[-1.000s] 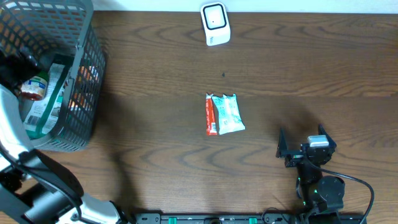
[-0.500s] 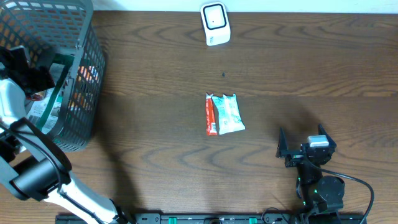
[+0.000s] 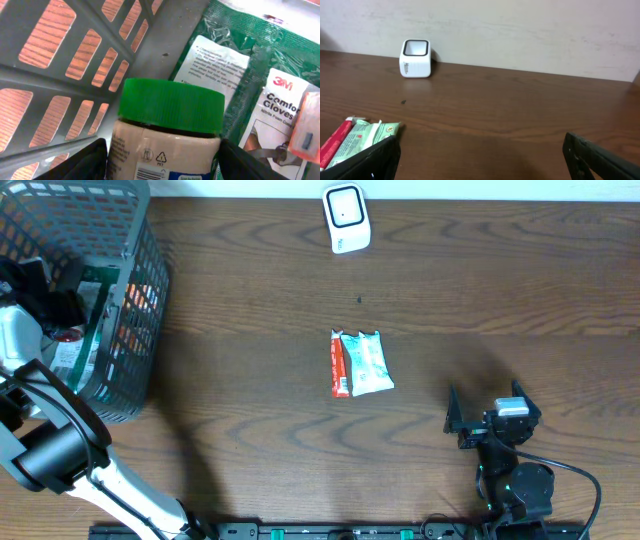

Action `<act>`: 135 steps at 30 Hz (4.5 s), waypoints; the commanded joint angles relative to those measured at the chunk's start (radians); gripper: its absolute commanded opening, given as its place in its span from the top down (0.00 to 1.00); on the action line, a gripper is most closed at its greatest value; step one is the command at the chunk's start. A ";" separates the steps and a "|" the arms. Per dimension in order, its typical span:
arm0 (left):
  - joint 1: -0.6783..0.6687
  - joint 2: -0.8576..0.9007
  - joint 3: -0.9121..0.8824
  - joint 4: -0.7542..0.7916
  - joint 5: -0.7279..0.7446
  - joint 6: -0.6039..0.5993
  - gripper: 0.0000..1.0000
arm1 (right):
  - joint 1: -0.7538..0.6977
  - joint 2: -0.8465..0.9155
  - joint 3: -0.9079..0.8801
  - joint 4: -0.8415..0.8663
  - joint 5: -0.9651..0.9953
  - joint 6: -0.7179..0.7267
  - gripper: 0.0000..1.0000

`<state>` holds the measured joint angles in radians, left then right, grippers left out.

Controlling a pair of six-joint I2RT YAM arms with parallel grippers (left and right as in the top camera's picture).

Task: Scan the item barcode
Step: 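Lower the left gripper onto the green-lidded jar and grasp it, then carry the green-lidded jar to the table left of the Nescafe stick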

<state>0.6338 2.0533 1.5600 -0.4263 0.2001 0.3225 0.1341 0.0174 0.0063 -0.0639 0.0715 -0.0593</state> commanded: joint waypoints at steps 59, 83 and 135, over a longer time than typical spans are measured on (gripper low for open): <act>-0.003 -0.300 0.036 -0.031 -0.002 -0.290 0.38 | 0.004 -0.004 -0.001 -0.004 0.005 -0.002 0.01; -0.674 -0.827 -0.142 -0.540 0.077 -0.587 0.38 | 0.004 -0.004 -0.001 -0.004 0.005 -0.002 0.01; -1.180 -0.299 -0.395 -0.189 -0.090 -0.741 0.06 | 0.004 -0.004 -0.001 -0.004 0.005 -0.002 0.01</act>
<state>-0.5453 1.7847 1.1393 -0.6186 0.1581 -0.4221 0.1341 0.0174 0.0063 -0.0639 0.0715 -0.0593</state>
